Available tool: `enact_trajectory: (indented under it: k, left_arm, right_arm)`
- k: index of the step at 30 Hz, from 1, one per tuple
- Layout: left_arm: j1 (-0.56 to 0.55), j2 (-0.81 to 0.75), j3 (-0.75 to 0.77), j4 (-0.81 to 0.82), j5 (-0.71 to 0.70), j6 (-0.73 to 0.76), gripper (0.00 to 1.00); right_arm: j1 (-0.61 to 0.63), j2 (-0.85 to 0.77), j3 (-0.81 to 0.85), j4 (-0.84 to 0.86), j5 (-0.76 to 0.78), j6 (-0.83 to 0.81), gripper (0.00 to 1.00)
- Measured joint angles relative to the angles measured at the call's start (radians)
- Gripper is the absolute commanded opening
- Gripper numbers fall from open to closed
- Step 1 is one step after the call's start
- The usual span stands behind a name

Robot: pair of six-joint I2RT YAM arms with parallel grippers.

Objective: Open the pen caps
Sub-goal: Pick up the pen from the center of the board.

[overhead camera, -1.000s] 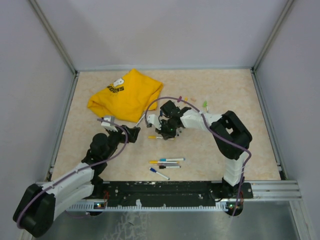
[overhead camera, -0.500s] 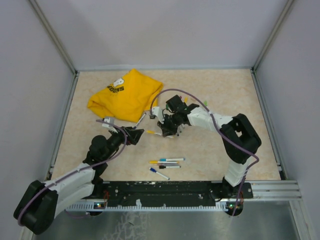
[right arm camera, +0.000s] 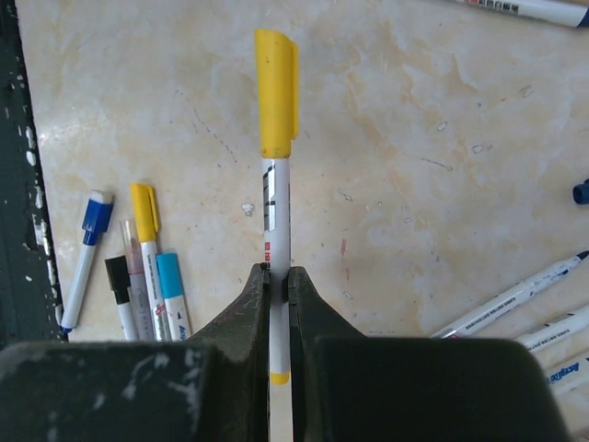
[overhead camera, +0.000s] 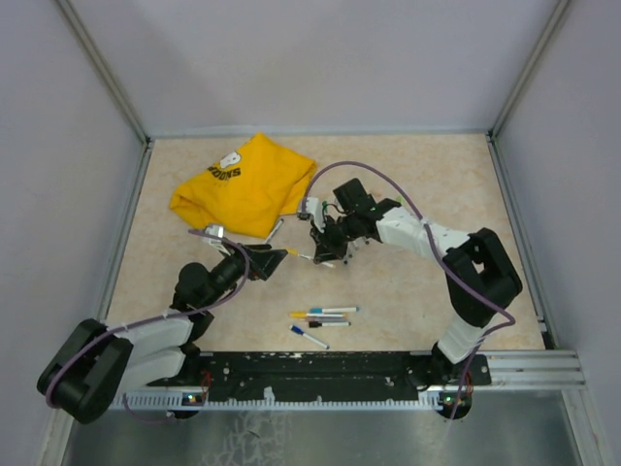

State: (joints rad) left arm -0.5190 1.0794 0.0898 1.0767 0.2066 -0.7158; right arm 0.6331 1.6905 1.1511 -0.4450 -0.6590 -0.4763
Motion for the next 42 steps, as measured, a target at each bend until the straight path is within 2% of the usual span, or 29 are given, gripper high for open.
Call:
enact_trajectory:
  k: [11,24,30,33,36,38,42]
  left_arm:
    - [0.0,0.072,0.0,0.115,0.022,-0.047,0.98]
    - [0.0,0.363,0.075,0.362,0.066,-0.149,0.94]
    - [0.0,0.417,0.101,0.375,0.048,-0.207,0.77]
    - [-0.002,0.418,0.101,0.376,0.038,-0.227,0.63]
    - [-0.002,0.421,0.109,0.376,0.037,-0.238,0.58]
    - [-0.003,0.425,0.114,0.377,0.037,-0.247,0.51]
    - [-0.003,0.439,0.124,0.379,0.039,-0.261,0.28]
  right_arm:
    - [-0.027,-0.052,-0.001,0.02,-0.077,0.053,0.0]
    - [-0.052,-0.076,-0.013,0.058,-0.183,0.113,0.0]
    - [-0.052,-0.083,-0.013,0.064,-0.199,0.128,0.0]
    - [-0.052,-0.084,-0.015,0.072,-0.199,0.138,0.0]
    - [-0.052,-0.084,-0.023,0.084,-0.198,0.145,0.0]
    - [-0.052,-0.084,-0.026,0.085,-0.198,0.148,0.0]
    - [-0.052,-0.084,-0.026,0.09,-0.198,0.15,0.0]
